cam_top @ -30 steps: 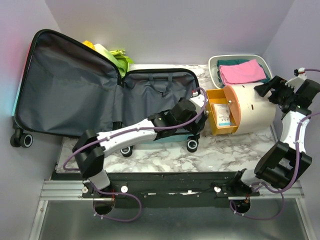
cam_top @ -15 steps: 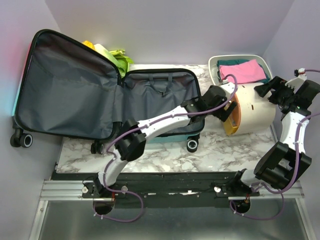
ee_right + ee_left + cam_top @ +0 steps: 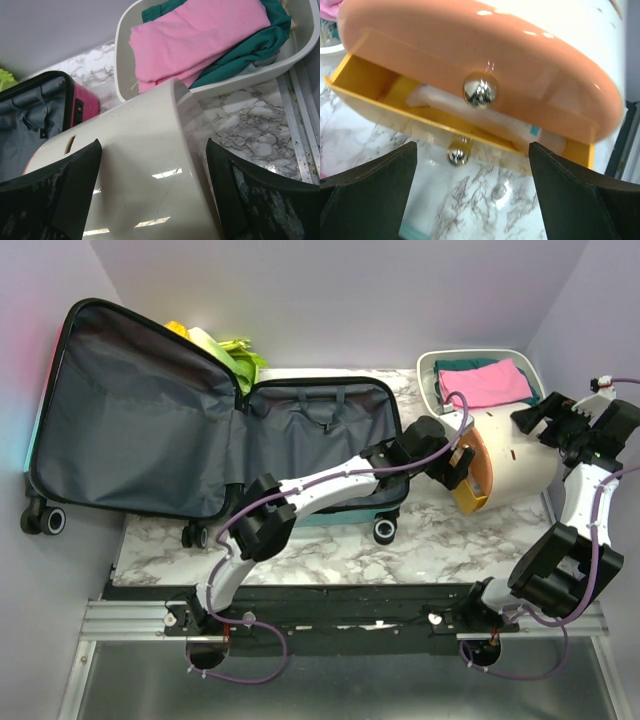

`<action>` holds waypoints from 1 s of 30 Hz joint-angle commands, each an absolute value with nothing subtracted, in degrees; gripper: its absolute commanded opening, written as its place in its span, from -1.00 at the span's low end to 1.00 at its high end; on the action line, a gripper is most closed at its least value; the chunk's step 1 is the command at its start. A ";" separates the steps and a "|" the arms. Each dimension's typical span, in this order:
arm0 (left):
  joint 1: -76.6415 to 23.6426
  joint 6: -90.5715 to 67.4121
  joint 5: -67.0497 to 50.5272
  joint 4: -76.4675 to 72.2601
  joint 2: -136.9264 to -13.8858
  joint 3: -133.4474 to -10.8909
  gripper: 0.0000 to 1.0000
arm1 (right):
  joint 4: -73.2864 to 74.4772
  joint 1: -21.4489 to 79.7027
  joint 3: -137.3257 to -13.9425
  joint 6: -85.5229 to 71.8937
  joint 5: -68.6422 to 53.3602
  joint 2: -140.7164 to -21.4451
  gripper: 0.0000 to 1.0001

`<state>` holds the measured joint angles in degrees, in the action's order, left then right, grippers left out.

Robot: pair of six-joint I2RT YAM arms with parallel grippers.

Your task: Open, take out, and arrange the luggage

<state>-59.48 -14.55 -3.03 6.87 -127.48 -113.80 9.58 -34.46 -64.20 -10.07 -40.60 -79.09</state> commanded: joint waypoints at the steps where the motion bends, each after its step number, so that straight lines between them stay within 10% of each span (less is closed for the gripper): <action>1: -60.03 -15.82 -2.99 -3.22 -116.47 -104.28 0.98 | 17.84 -33.40 -61.61 -10.72 -41.92 -81.47 0.84; 14: -59.33 -17.58 -0.44 -8.88 -110.03 -87.18 0.97 | 17.93 -33.40 -61.52 -10.55 -42.19 -81.21 0.84; 30: -59.33 -20.82 -9.67 -2.02 -140.18 -125.85 0.91 | 18.02 -33.40 -61.52 -10.72 -42.28 -81.30 0.84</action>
<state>-58.50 -16.45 -4.64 8.75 -137.10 -119.77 8.27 -34.65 -64.20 -9.58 -40.32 -79.66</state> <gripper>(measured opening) 0.951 0.923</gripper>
